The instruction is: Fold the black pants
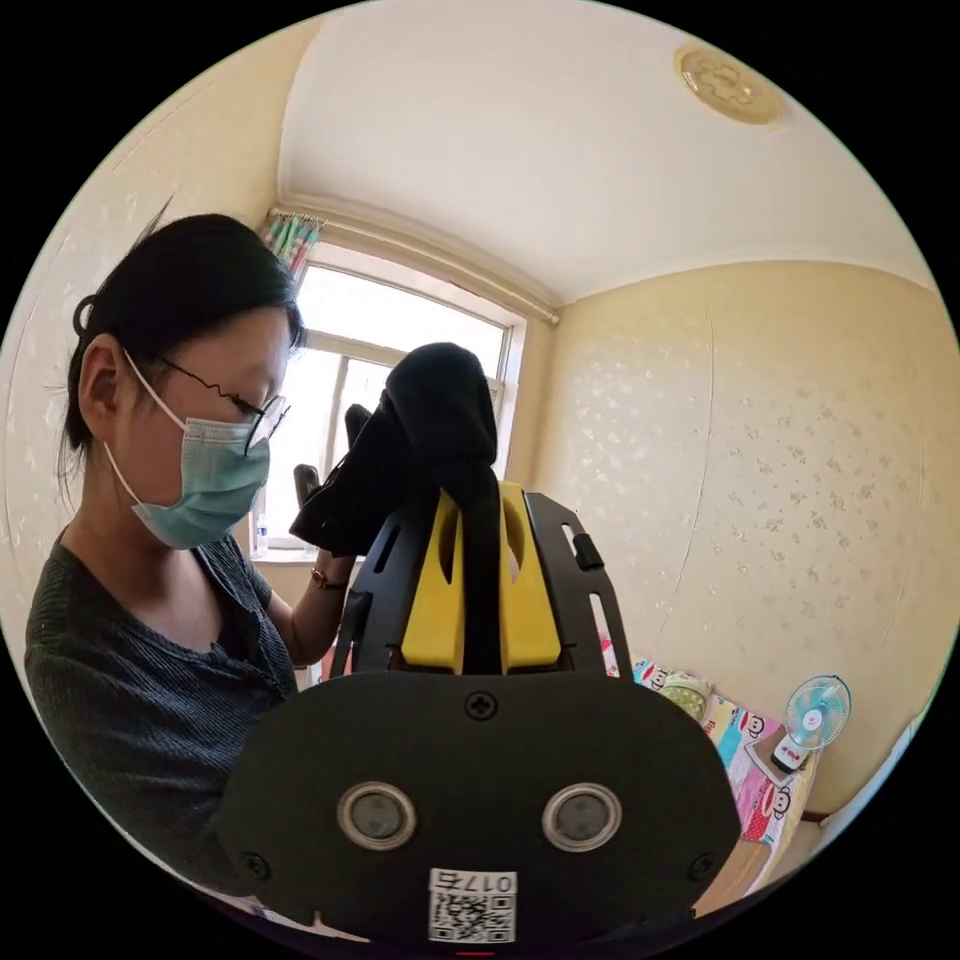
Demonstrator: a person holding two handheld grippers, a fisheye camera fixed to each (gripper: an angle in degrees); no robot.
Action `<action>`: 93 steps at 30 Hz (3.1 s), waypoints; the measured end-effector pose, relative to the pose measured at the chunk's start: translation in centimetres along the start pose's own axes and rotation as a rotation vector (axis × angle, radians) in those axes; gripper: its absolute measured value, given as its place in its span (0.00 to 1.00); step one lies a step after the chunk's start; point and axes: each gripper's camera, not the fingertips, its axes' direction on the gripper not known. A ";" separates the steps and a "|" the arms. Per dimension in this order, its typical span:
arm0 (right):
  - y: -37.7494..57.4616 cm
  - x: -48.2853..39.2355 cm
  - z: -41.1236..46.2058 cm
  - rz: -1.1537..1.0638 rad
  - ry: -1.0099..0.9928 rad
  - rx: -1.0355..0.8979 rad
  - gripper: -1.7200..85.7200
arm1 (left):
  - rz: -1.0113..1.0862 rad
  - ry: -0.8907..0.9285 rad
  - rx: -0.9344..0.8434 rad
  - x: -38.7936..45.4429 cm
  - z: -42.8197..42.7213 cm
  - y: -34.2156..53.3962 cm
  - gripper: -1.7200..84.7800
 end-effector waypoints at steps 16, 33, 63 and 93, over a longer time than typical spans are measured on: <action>13.9 48.5 39.4 0.755 0.222 -0.547 0.06 | -0.513 -0.754 -0.863 -56.7 27.3 19.2 0.02; 50.8 36.3 35.7 1.412 0.076 -1.399 0.13 | -0.758 -0.712 -2.001 -67.4 -6.6 50.9 0.13; 18.8 40.5 27.3 0.949 -0.236 -1.213 0.04 | -0.865 -0.473 -1.610 -68.2 5.7 38.5 0.13; 35.1 85.2 44.3 1.457 -0.135 -0.955 0.14 | -0.806 -0.547 -1.900 -57.4 6.8 47.3 0.03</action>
